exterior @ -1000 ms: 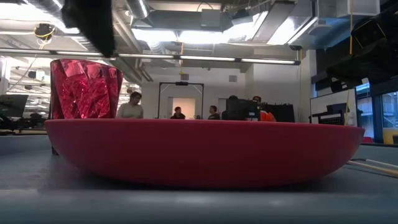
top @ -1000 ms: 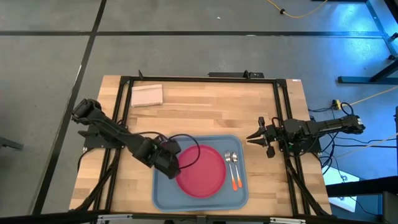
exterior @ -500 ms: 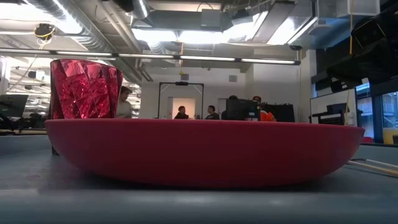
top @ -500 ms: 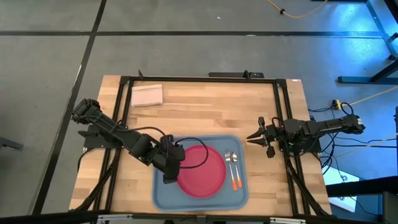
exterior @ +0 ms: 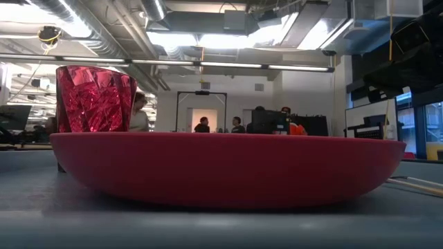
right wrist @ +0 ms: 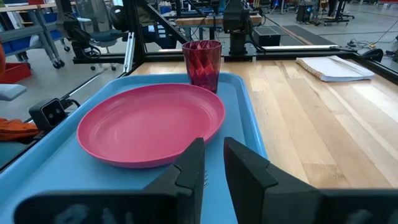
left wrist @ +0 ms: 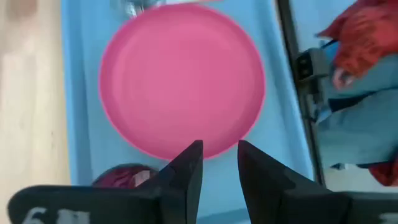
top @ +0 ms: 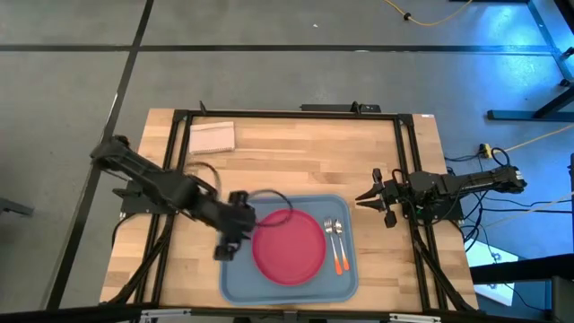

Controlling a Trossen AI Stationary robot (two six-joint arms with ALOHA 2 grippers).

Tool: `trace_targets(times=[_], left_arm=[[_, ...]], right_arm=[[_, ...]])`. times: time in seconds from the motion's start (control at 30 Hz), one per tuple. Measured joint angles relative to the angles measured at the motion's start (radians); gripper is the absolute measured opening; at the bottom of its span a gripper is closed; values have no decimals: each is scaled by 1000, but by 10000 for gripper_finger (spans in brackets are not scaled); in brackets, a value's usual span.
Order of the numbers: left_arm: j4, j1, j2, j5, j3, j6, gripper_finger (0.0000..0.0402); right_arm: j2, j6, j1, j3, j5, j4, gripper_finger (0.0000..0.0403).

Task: Pick and place plate/cup/fork/spoon on tray
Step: Return to Home Position

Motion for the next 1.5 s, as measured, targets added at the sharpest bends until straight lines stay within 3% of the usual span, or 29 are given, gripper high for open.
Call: trace_targets(times=[0.17,0.33,0.53,0.83,1.1,1.5], left_arm=[[88,-13,-221,-61,-122,72,94],[298,-15,-475,-63,-346,165,94],[562,16,-730,19,-635,261,94],[817,106,-1017,82,-967,266,94],[932,172,-1186,105,-1141,267,94],[949,252,-1231,80,-1237,291,94]], right_arm=[[0,0,0,0,0,0,65],[0,0,0,0,0,0,65],[0,0,0,0,0,0,65],[0,0,0,0,0,0,65],[0,0,0,0,0,0,65],[0,0,0,0,0,0,65]])
